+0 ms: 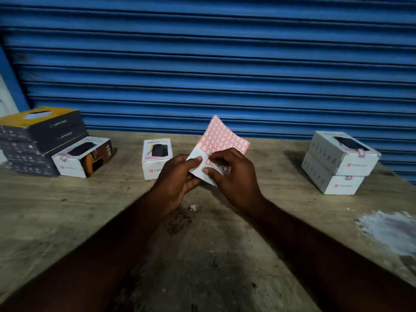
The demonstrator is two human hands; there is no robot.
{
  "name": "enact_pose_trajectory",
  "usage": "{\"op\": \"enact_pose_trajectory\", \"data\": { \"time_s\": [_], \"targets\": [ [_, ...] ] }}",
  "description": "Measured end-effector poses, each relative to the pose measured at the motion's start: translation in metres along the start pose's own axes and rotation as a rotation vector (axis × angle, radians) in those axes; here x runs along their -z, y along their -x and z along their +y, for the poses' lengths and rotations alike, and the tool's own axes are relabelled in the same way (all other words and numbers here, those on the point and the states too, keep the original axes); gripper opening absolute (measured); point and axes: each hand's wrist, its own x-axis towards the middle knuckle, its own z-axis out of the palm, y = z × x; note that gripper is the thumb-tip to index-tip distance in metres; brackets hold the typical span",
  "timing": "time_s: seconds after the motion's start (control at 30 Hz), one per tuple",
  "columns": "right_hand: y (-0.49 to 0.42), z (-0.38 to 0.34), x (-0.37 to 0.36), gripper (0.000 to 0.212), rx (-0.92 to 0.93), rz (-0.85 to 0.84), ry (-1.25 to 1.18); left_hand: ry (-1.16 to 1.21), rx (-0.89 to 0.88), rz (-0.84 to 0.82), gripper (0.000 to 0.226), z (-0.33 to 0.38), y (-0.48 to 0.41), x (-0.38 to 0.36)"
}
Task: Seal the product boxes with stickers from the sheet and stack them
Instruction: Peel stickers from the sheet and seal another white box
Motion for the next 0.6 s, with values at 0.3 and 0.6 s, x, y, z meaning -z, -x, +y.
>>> {"op": "enact_pose_trajectory", "data": {
  "time_s": [0.3, 0.6],
  "targets": [
    [-0.0002, 0.0003, 0.0012, 0.028, 0.035, -0.050, 0.093, -0.073, -0.012, 0.016, 0.014, 0.0012, 0.0009, -0.0013],
    [0.0034, -0.0023, -0.0016, 0.034, 0.000, -0.162, 0.092, 0.056, 0.021, 0.082, 0.014, -0.0035, 0.0056, -0.0044]
  ]
}}
